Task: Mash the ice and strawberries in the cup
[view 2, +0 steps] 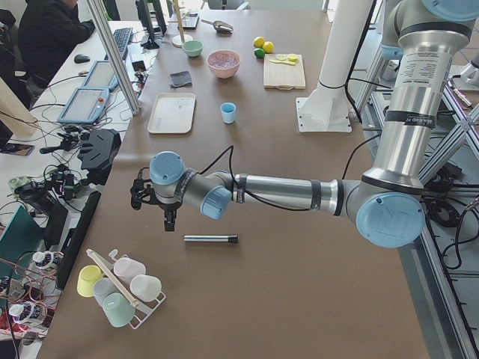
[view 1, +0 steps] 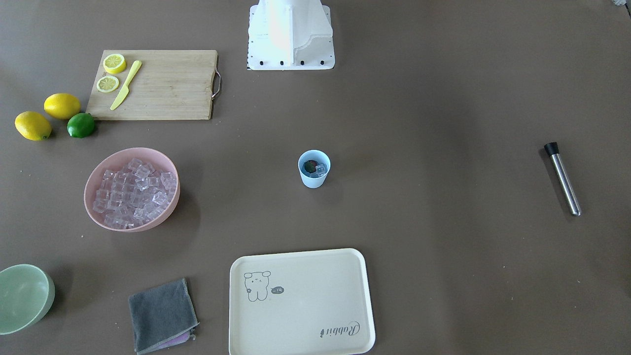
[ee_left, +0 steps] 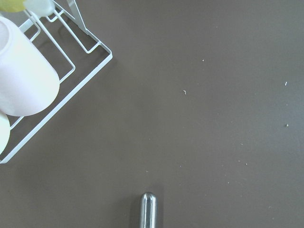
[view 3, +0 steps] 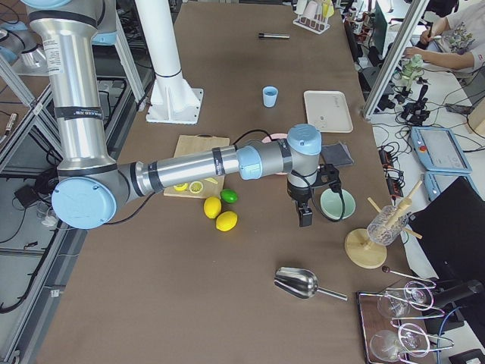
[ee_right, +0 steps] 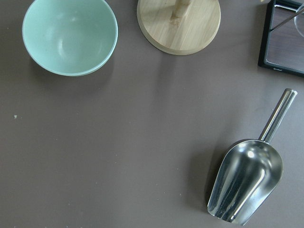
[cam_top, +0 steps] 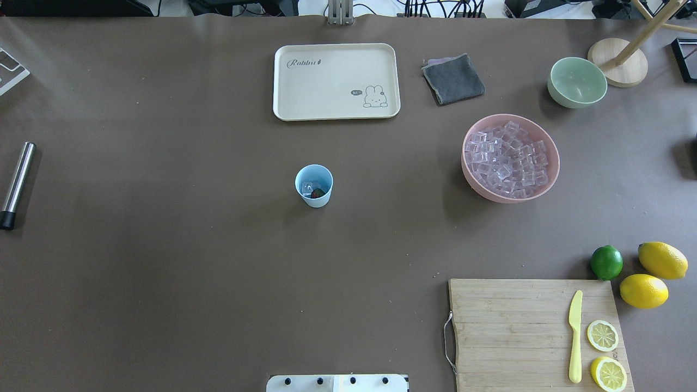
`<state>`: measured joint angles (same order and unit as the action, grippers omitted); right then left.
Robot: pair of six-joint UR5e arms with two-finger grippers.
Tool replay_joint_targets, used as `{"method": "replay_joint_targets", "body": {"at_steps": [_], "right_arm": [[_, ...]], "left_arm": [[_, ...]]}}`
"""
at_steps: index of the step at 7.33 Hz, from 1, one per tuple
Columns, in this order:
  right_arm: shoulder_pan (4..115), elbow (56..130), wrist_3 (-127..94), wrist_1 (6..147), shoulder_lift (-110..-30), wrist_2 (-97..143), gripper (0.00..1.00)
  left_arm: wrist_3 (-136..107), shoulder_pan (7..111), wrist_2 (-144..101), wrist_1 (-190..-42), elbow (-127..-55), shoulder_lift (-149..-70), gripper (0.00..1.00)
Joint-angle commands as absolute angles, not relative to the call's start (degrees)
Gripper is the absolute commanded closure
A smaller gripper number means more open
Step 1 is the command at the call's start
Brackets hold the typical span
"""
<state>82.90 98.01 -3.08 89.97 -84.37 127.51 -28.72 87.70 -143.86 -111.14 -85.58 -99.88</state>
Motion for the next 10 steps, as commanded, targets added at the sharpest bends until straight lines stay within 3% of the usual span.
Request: {"method": "replay_joint_targets", "body": {"at_steps": [1,5,7,10], "right_arm": [[82.8,97.9,-3.1,90.0,-85.3,128.4,0.01],[83.0,95.7,-2.9,90.7,-83.2,129.3,0.01],[85.4,94.8,-2.4,97.2,-76.9,132.5,0.01],[86.2,94.5,-2.1,100.3,-74.9,132.4,0.01]], "left_arm": [[-28.3,92.6,-147.7,-106.3,-94.8,-99.5,0.02],[-21.0,85.5,-133.0,-103.7,-95.7,-93.6,0.02],[-20.8,85.3,-133.3,-103.3,-94.2,-93.8,0.02],[-20.0,85.3,-132.7,-103.2,-93.9,-95.6,0.02]]}}
